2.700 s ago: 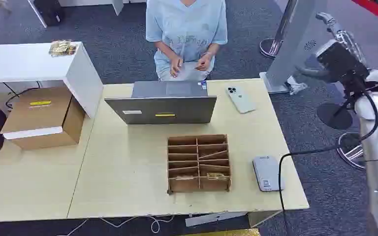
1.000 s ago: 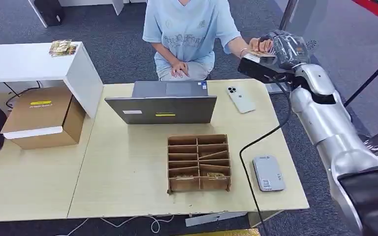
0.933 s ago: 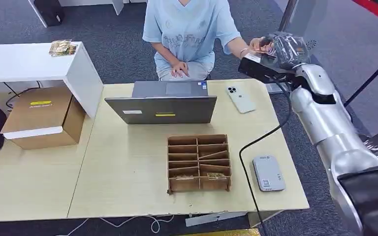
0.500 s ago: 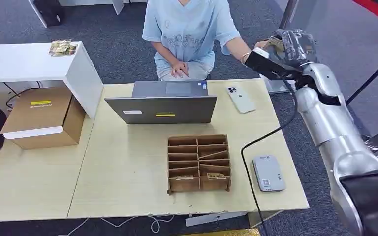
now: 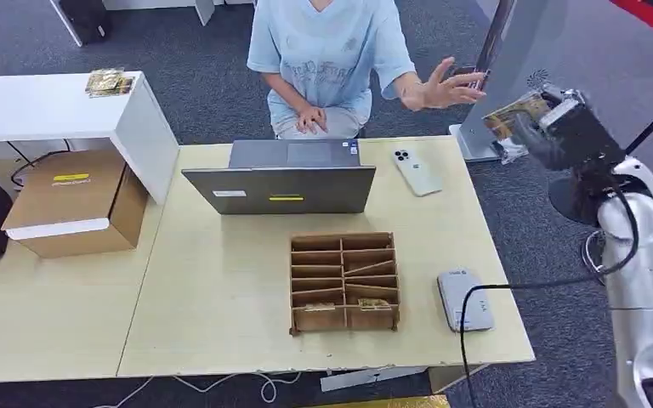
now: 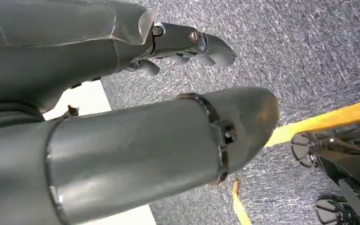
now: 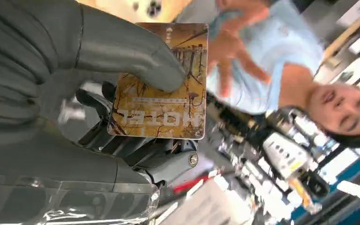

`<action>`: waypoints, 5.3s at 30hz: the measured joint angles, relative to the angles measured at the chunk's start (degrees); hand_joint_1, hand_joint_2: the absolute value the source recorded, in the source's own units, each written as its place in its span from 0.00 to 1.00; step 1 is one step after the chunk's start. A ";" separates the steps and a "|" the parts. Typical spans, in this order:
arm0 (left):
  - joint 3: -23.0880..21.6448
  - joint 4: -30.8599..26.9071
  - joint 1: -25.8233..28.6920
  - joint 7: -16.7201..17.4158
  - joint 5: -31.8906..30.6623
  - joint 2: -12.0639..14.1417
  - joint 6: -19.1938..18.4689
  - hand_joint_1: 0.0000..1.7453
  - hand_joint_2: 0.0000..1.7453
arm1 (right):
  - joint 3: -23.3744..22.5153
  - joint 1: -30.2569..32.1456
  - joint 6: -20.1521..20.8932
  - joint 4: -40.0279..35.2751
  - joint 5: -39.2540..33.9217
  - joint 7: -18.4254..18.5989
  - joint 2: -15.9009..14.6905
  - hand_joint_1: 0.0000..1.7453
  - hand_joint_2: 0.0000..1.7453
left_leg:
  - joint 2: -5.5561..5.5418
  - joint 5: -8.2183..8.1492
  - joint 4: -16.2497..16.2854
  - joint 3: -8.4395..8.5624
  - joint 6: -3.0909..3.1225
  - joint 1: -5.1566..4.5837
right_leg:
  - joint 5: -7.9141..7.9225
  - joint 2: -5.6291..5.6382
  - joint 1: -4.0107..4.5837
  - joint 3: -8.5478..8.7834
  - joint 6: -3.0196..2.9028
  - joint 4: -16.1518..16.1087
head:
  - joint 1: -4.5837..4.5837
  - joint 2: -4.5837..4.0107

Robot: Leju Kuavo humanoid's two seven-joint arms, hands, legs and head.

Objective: Pass the card to the sensor for recognition and then transmit it.

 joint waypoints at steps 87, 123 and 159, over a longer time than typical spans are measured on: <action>-0.46 0.31 -0.13 -0.46 0.00 0.55 -1.62 0.00 0.00 | -0.30 23.87 14.37 14.04 -20.38 10.38 -4.80 1.00 1.00 | 0.08 -0.02 -0.05 -0.01 0.03 0.00 | -0.05 0.03 0.01 0.01 0.03 0.01 | 0.00 0.00; -0.83 0.37 -0.18 -0.09 0.00 0.55 -1.90 0.00 0.00 | 2.54 21.01 14.63 17.51 -20.34 10.01 -5.04 1.00 1.00 | 0.08 -0.02 -0.05 0.00 0.02 0.01 | -0.05 0.03 0.01 0.00 0.03 0.01 | 0.00 0.00; -0.83 0.37 -0.15 -1.03 0.00 0.70 -2.47 0.00 0.00 | 6.72 19.79 14.48 18.08 -19.35 9.42 -5.29 1.00 1.00 | 0.07 -0.02 -0.05 -0.03 0.02 0.01 | -0.05 0.03 0.01 0.00 0.03 0.02 | -0.02 0.00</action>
